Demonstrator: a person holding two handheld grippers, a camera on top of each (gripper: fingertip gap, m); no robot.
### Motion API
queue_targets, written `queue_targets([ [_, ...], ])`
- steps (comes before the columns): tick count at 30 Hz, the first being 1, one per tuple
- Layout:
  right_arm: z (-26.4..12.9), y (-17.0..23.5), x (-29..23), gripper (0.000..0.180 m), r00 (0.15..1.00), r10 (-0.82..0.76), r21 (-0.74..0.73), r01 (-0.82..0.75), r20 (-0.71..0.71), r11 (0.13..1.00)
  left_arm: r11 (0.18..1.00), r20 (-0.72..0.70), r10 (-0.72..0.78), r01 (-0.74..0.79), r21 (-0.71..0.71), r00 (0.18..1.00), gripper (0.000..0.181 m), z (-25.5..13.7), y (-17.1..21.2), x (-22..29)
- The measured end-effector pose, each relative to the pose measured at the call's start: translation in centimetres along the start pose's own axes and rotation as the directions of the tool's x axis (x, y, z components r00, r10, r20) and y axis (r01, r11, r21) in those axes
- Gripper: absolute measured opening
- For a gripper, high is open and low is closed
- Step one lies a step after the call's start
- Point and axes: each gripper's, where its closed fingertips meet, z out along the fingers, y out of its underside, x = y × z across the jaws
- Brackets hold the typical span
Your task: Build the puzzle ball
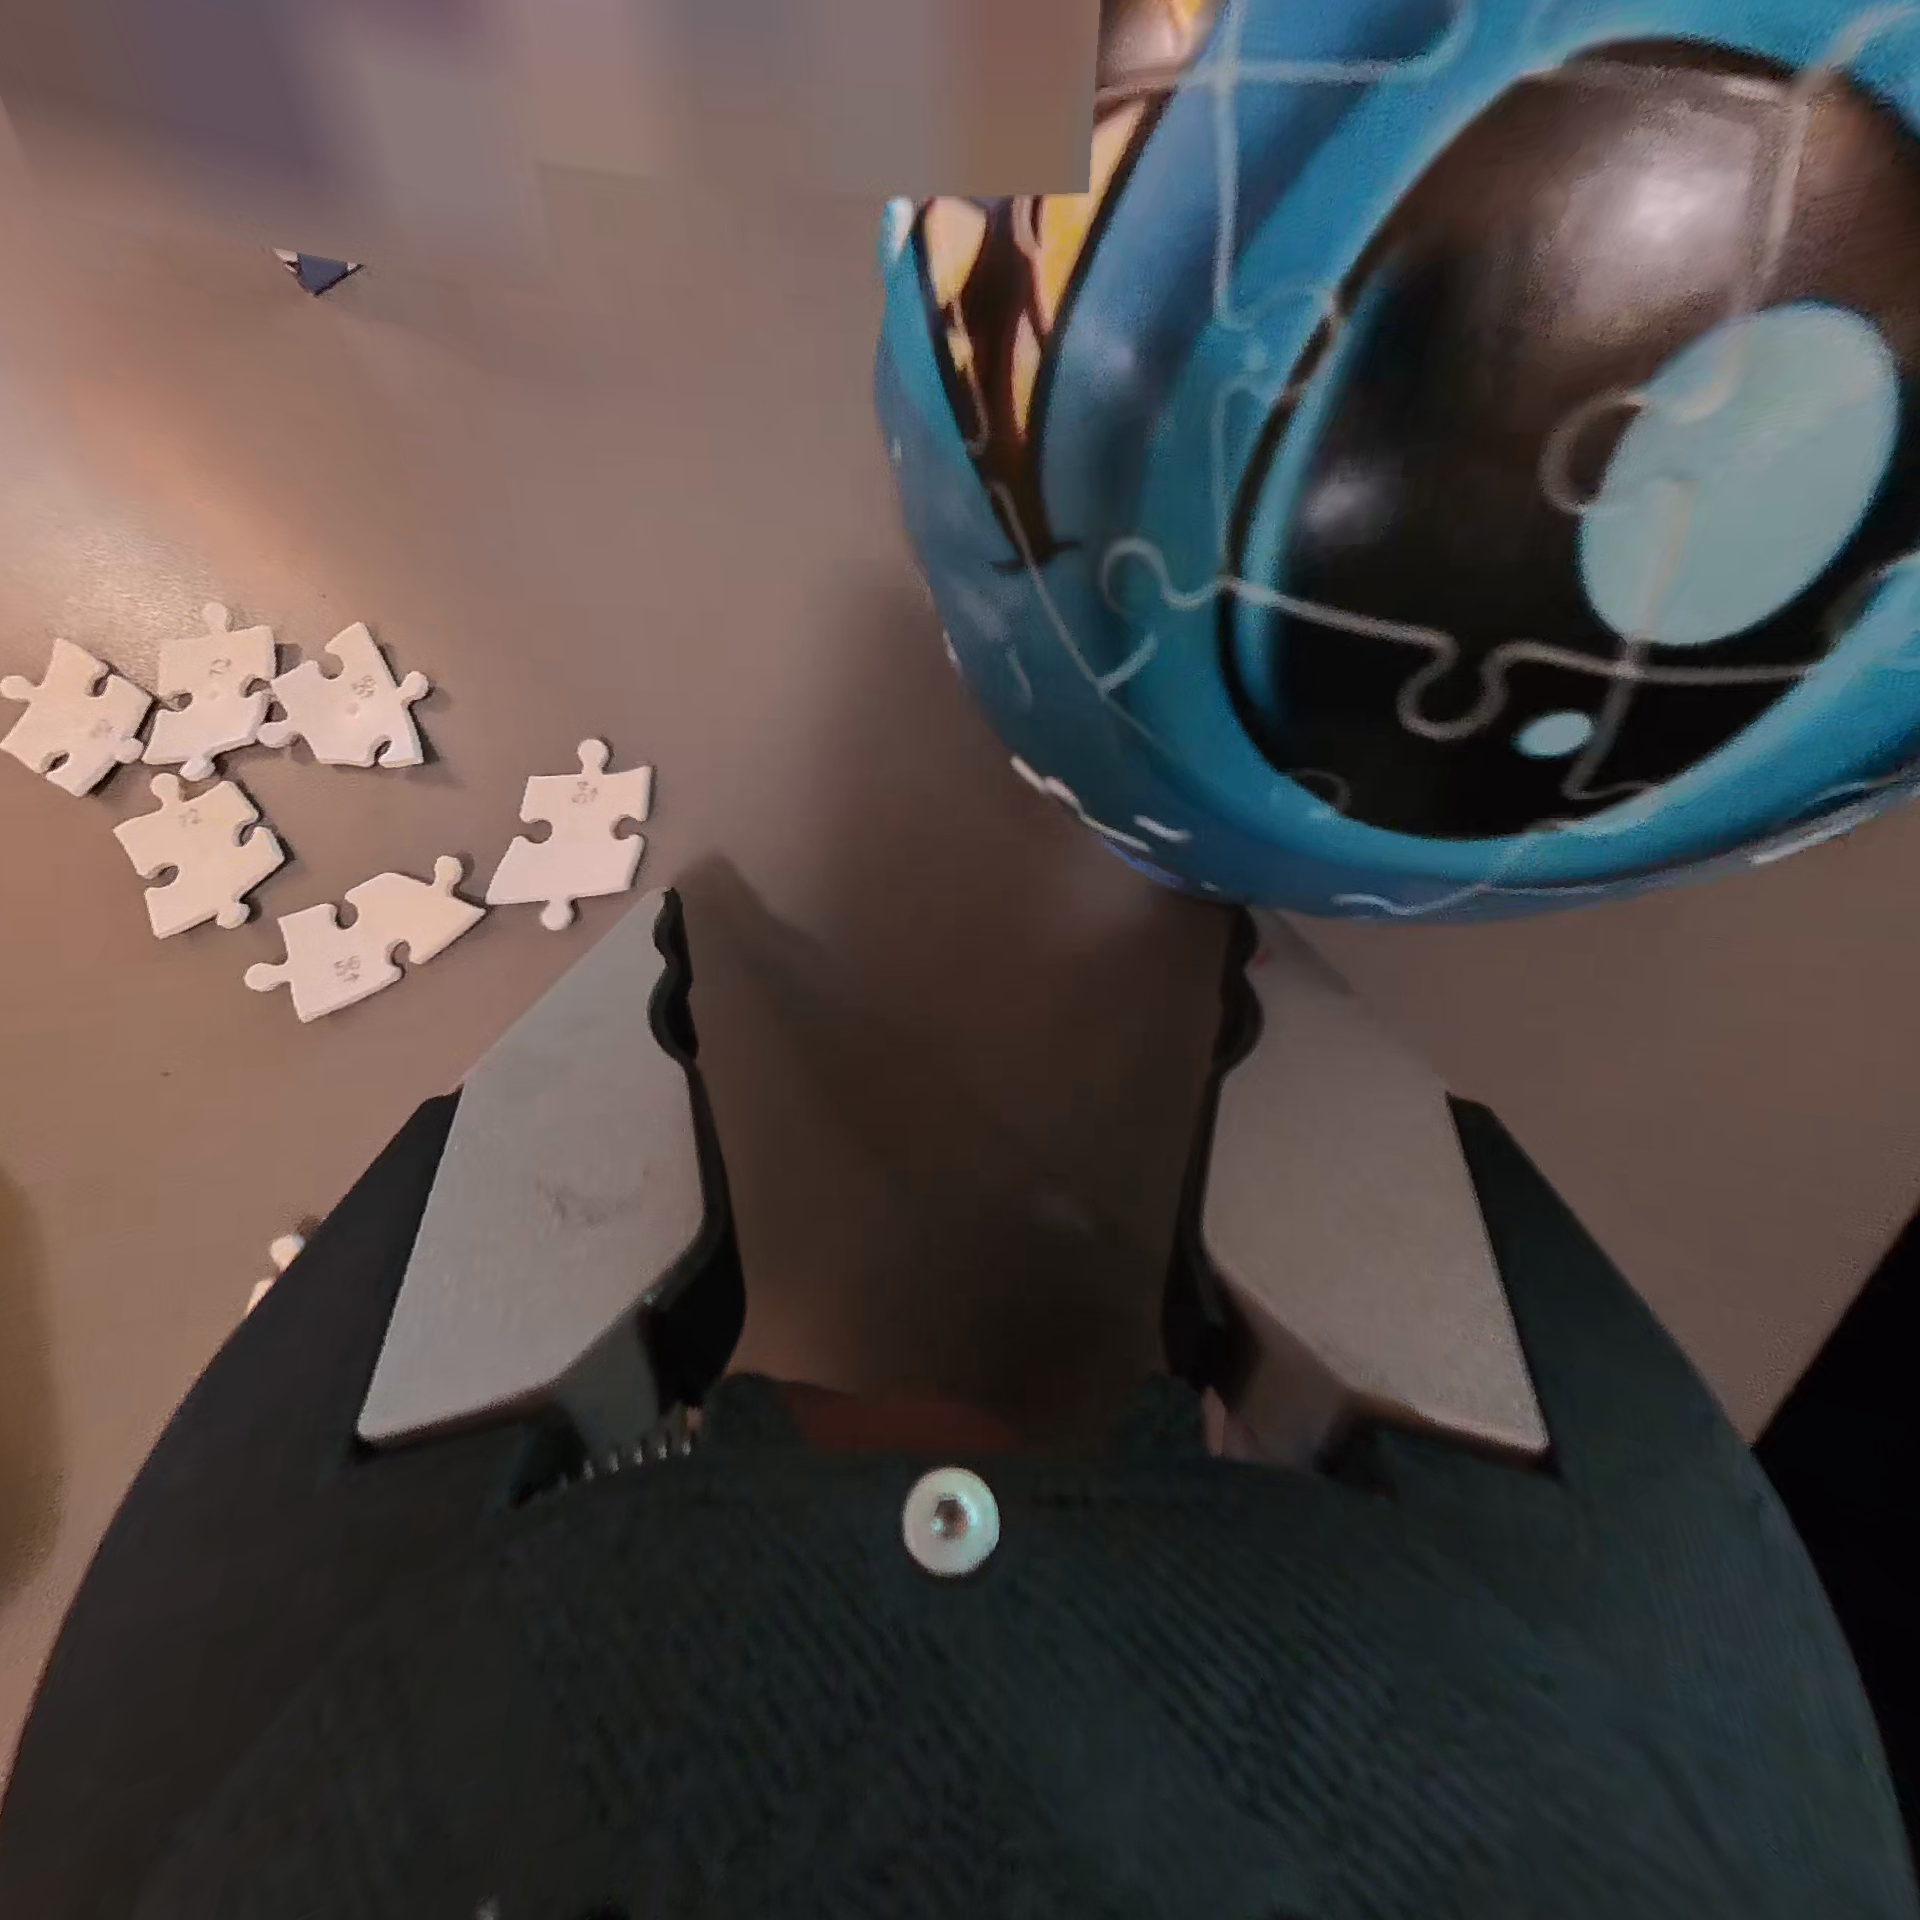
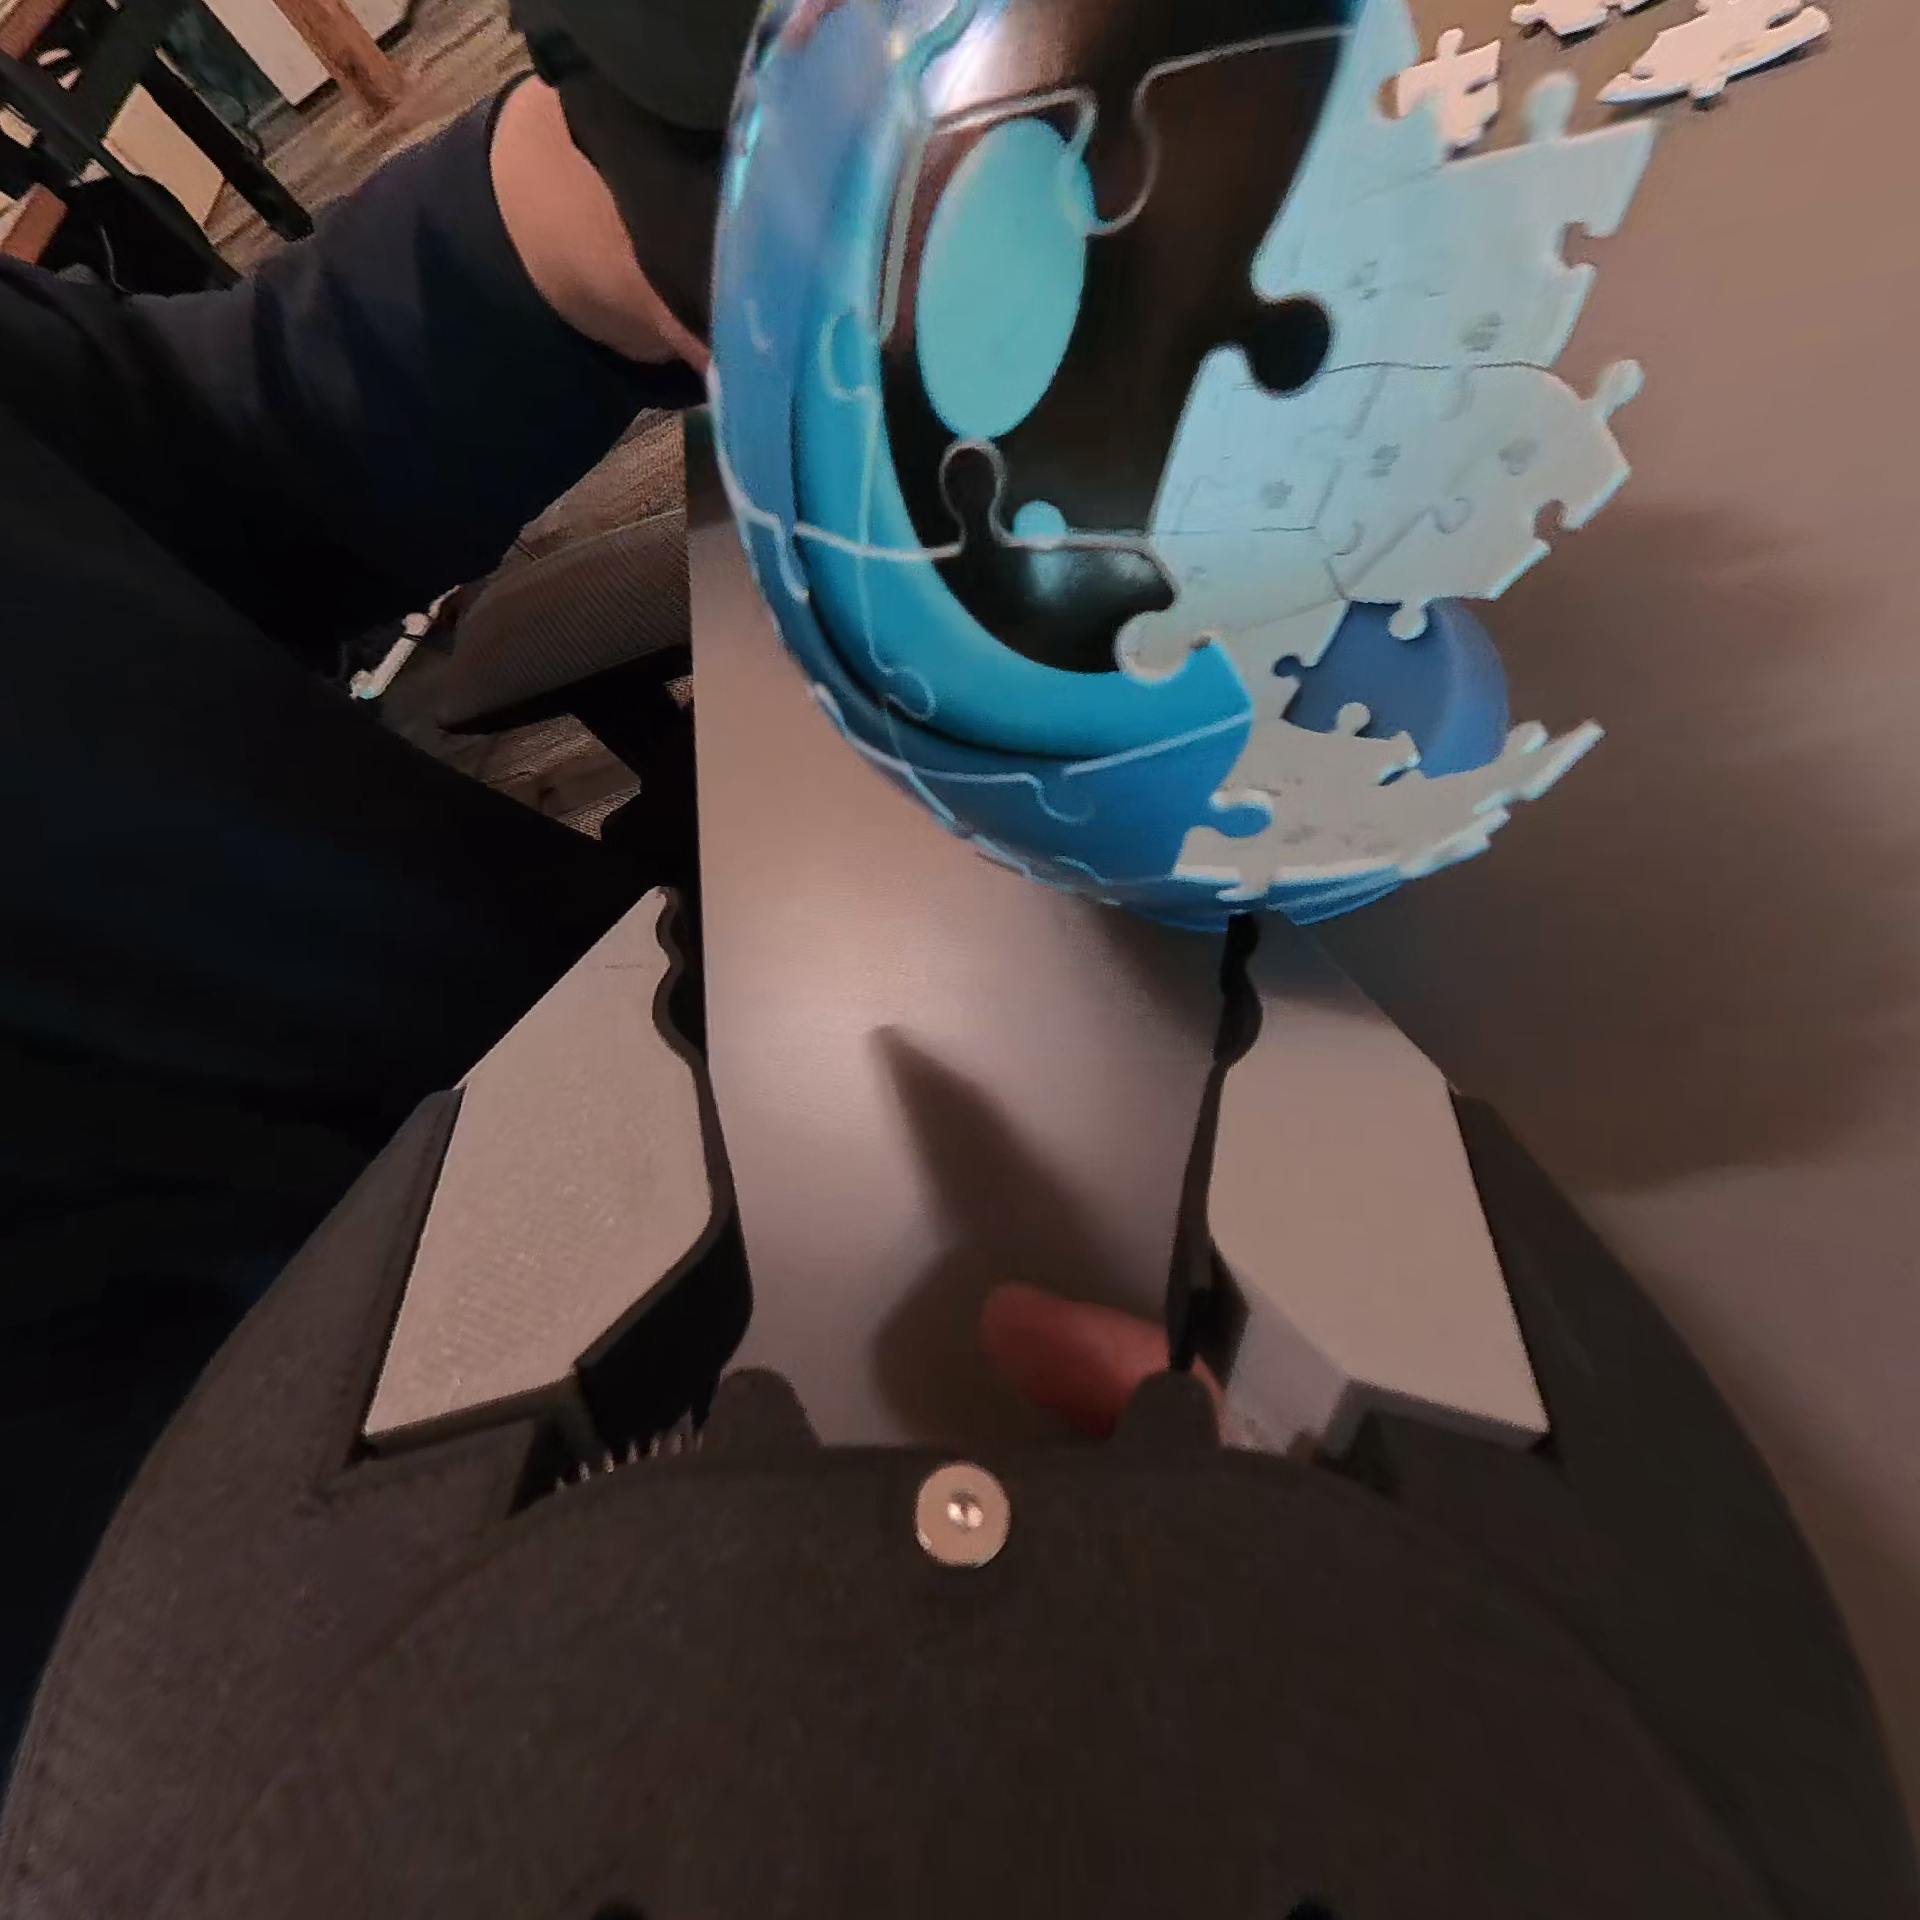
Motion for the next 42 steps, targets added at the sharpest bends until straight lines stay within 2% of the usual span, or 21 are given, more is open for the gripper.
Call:
queue_targets([
  [4,0.7,0.1,-1.7,0.094,0.997,0.044,0.000,-0.044,0.058,0.999,1.000,0.024,-0.007,0.007,0.004,1.000,0.100,0.0,0.0,-1.2],
  [9,0.7,0.5,-2.6,0.091,0.996,0.057,-0.002,-0.057,0.065,0.998,1.000,0.058,-0.027,0.027,0.004,0.998,0.097,0.1,0.0,-3.0],
  [15,-2.3,1.5,0.8,0.091,0.998,0.020,-0.019,-0.021,-0.062,1.000,1.000,-0.011,-0.016,0.016,-0.018,1.000,0.098,-0.9,1.1,-1.5],
  [19,-4.4,0.2,3.6,0.094,0.985,-0.118,-0.012,0.118,-0.123,0.993,0.998,-0.020,0.057,-0.058,-0.030,0.998,0.102,-2.0,1.7,0.4],
  [24,-4.3,-1.3,4.3,0.097,0.965,-0.264,0.005,0.264,0.011,0.965,0.994,-0.011,0.106,-0.106,-0.022,0.994,0.106,-2.4,1.3,2.7],
  [28,-2.3,-0.1,5.4,0.099,0.960,-0.274,-0.085,0.278,0.059,0.957,0.996,-0.009,0.086,-0.086,-0.018,0.996,0.107,-2.0,1.2,3.1],
  [29,-1.9,-0.1,5.3,0.104,0.956,-0.284,-0.104,0.290,0.072,0.951,0.997,-0.015,0.072,-0.072,-0.015,0.997,0.107,-1.9,1.2,2.9],
  [34,-0.5,-0.6,5.0,0.114,0.929,-0.349,-0.123,0.363,0.120,0.924,1.000,-0.065,0.016,-0.016,-0.011,0.998,0.106,-1.3,1.2,3.2],
  [39,0.3,-0.5,4.1,0.117,0.925,-0.338,-0.135,0.362,0.175,0.922,1.000,-0.037,0.007,-0.008,-0.006,0.999,0.105,-0.5,0.4,2.7],
  [42,0.6,-0.1,3.7,0.119,0.920,-0.359,-0.151,0.382,0.156,0.912,1.000,-0.030,-0.011,0.011,-0.010,0.999,0.104,-0.5,0.5,2.0],
])
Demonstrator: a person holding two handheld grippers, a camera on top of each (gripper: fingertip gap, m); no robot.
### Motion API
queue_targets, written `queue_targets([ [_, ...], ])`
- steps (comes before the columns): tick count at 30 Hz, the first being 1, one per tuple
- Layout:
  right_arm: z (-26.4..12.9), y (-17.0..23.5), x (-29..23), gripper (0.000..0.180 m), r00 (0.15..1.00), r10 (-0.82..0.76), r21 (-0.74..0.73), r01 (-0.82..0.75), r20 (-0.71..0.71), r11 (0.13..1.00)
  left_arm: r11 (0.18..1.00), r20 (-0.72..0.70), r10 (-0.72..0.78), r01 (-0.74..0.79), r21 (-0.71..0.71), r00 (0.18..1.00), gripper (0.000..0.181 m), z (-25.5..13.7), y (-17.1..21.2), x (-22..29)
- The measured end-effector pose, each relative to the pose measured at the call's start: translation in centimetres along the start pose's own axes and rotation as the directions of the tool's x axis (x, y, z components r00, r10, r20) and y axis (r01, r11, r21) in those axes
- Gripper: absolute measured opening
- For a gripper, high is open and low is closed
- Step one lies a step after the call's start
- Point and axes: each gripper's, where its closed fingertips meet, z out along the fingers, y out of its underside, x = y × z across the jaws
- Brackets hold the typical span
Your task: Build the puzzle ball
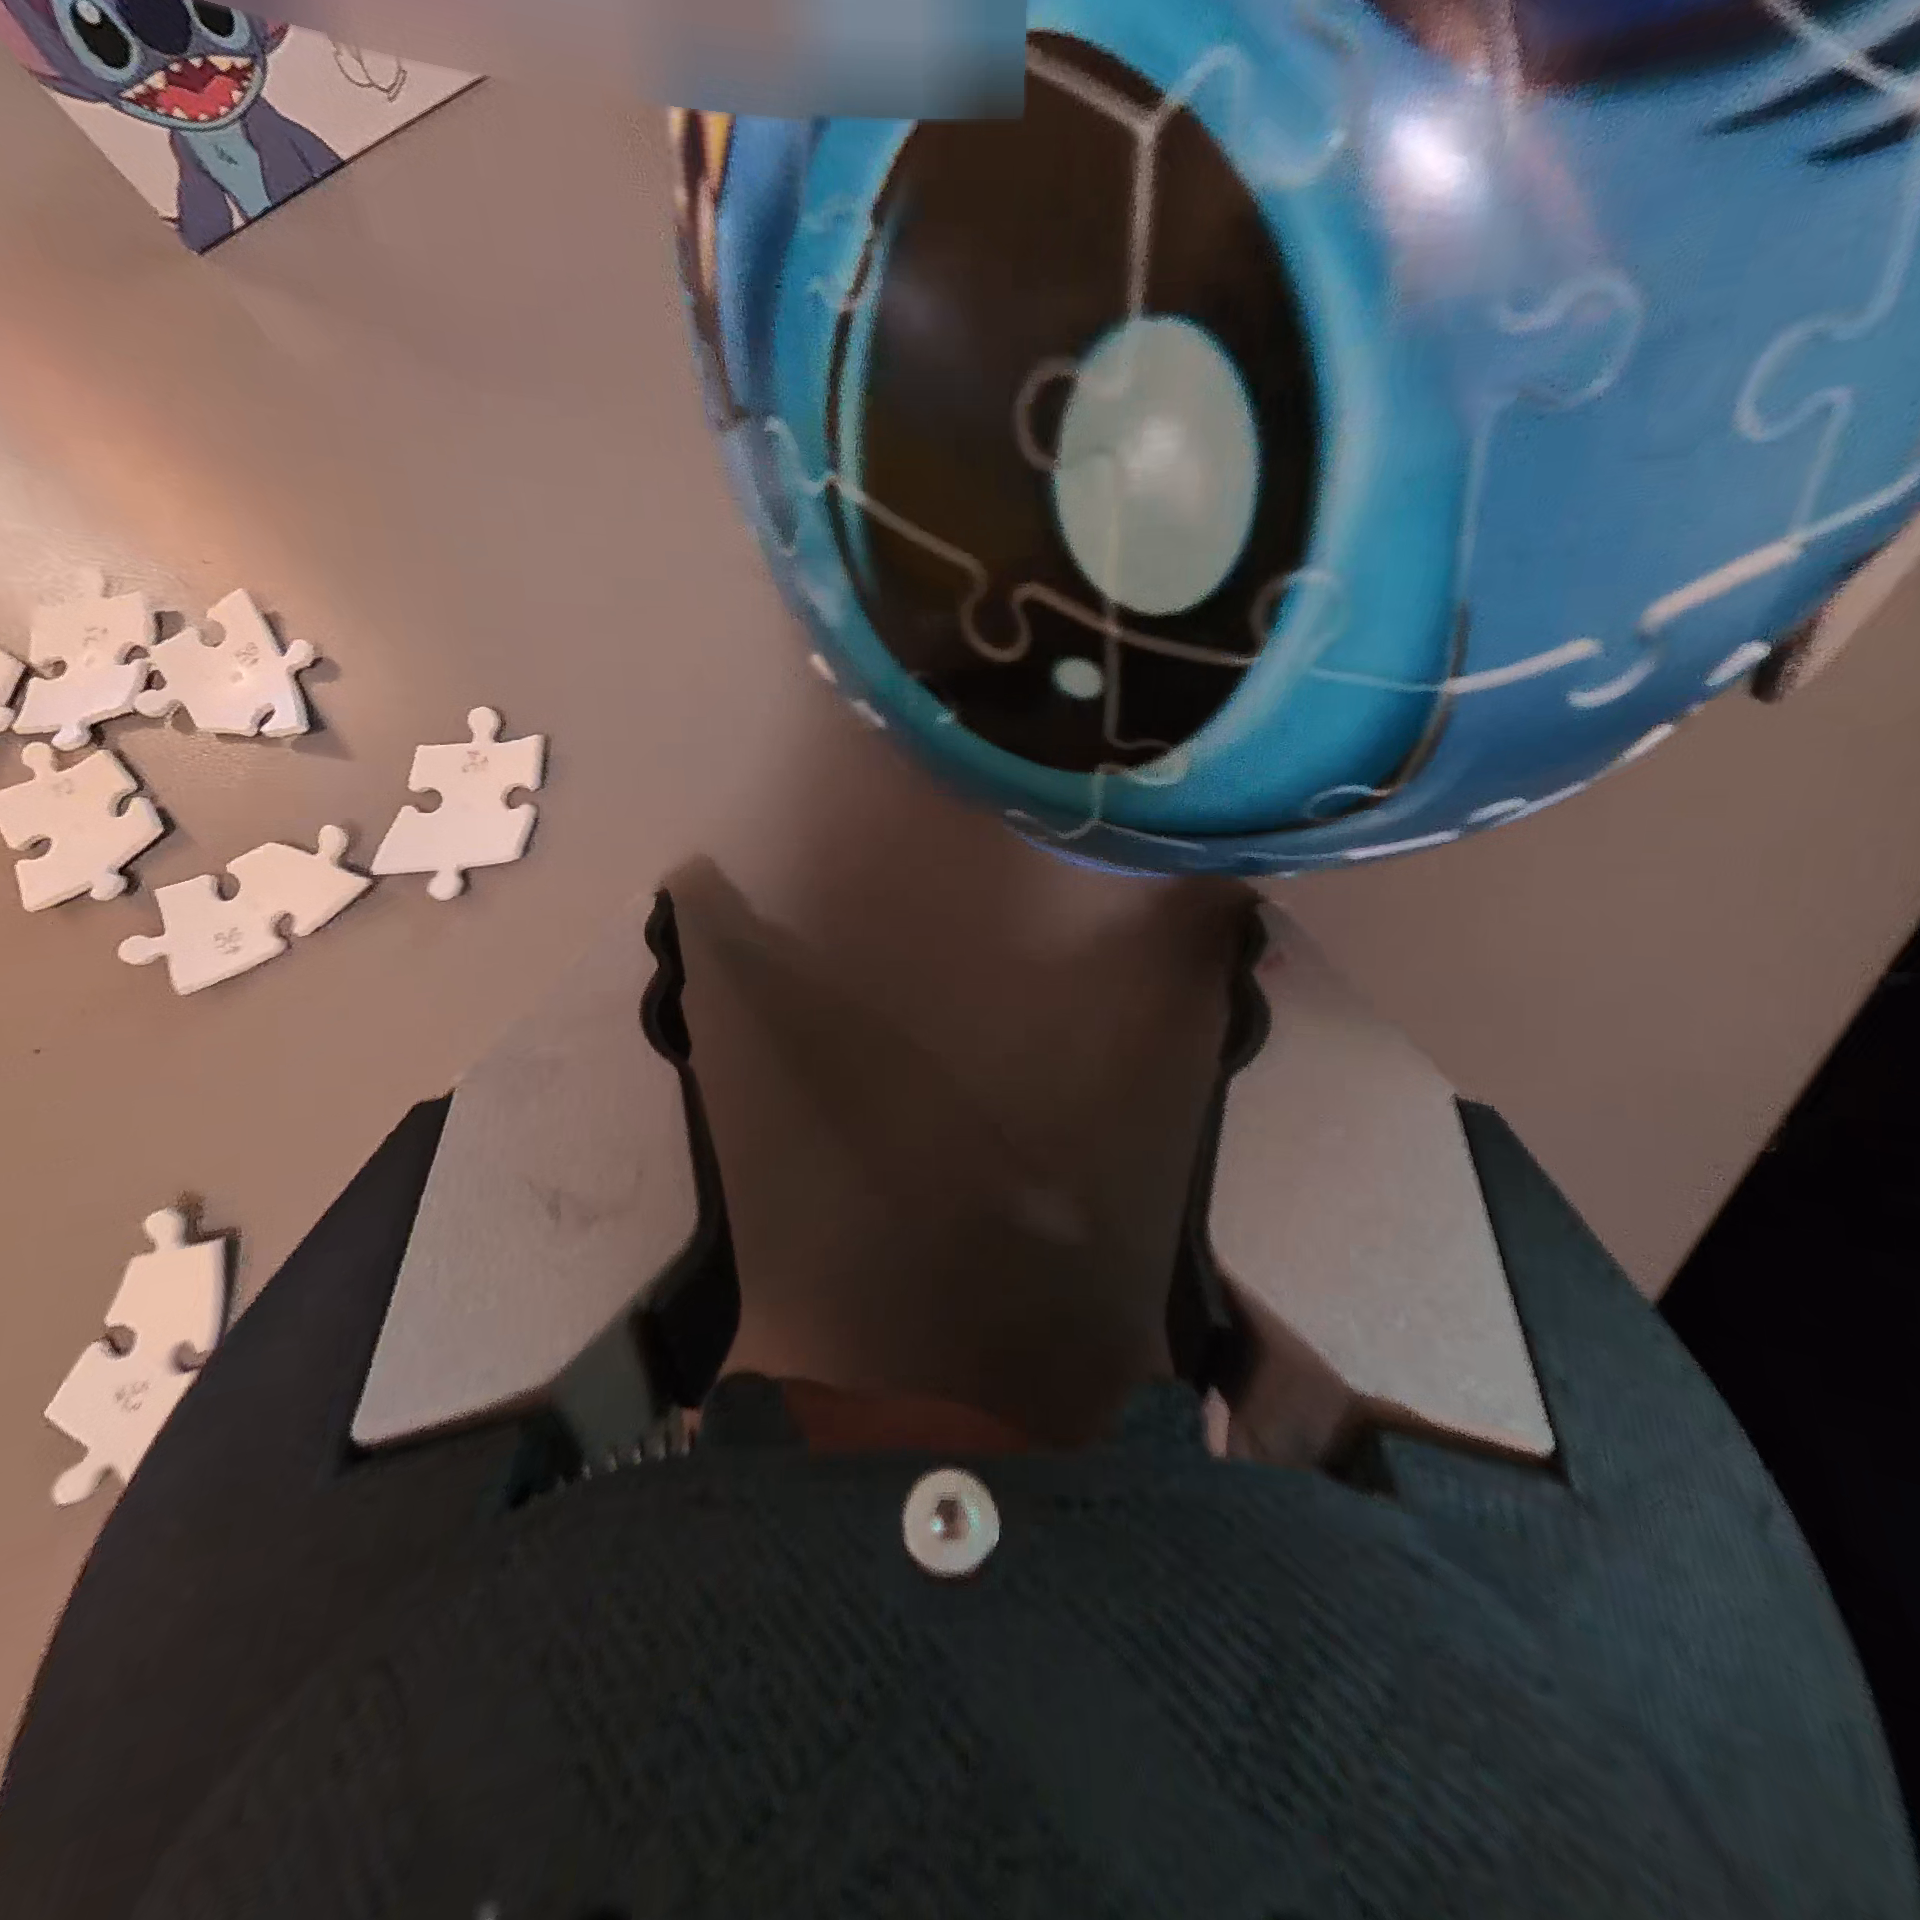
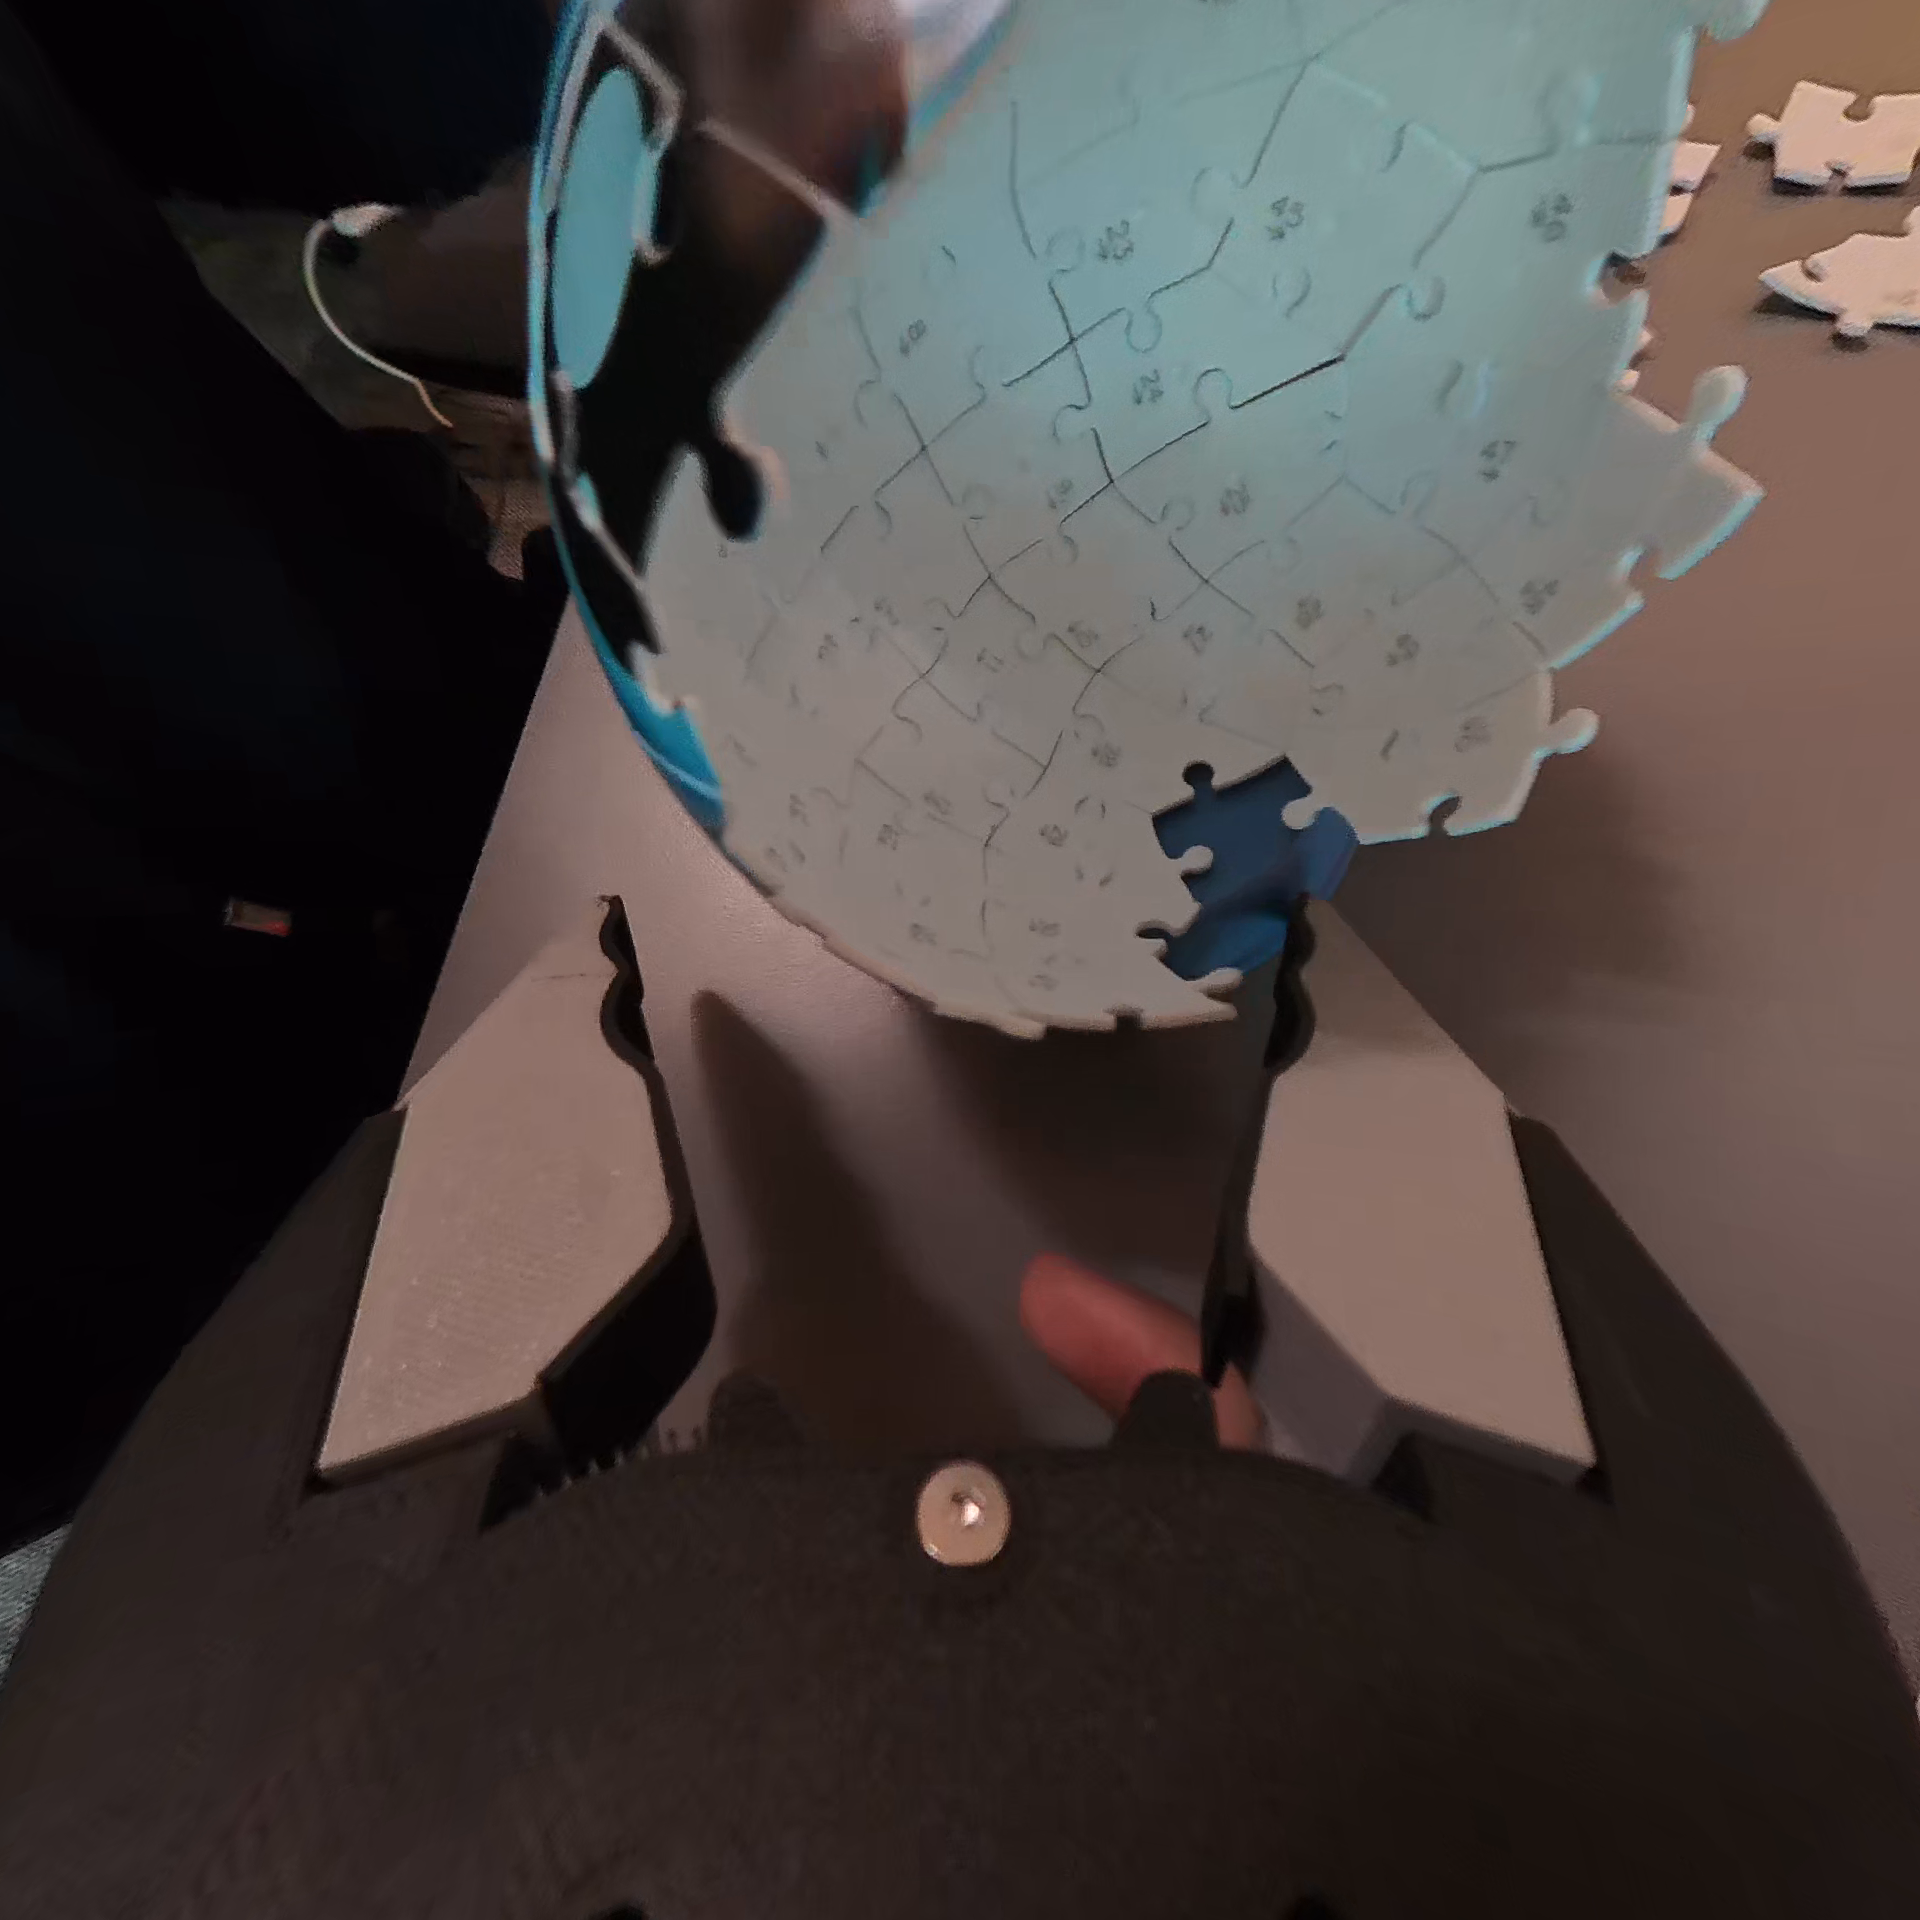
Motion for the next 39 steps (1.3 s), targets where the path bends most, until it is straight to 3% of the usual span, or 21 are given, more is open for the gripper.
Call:
queue_targets([
  [12,0.9,0.3,-1.6,0.124,0.993,0.011,-0.024,-0.014,-0.115,1.000,1.000,0.024,0.006,-0.007,0.010,1.000,0.100,-0.5,0.3,-1.4],
  [19,1.0,0.2,-1.7,0.124,0.993,0.015,-0.021,-0.018,-0.115,1.000,0.992,-0.027,0.115,-0.114,0.047,0.993,0.103,-1.4,0.4,0.9],
  [24,1.4,-0.1,-2.3,0.123,0.995,0.011,-0.019,-0.013,-0.104,1.000,0.988,-0.071,0.107,-0.098,0.116,0.992,0.102,-1.7,-0.7,1.5],
  [33,2.3,-0.8,-4.1,0.118,0.985,0.077,0.005,-0.077,-0.153,0.997,0.995,-0.134,0.062,-0.050,0.091,0.989,0.102,-2.5,0.7,-1.2],
  [39,3.3,-1.9,-6.7,0.119,0.981,0.155,0.057,-0.150,-0.115,0.987,0.994,-0.097,0.066,-0.058,0.089,0.993,0.100,-3.9,2.2,-3.2],
])
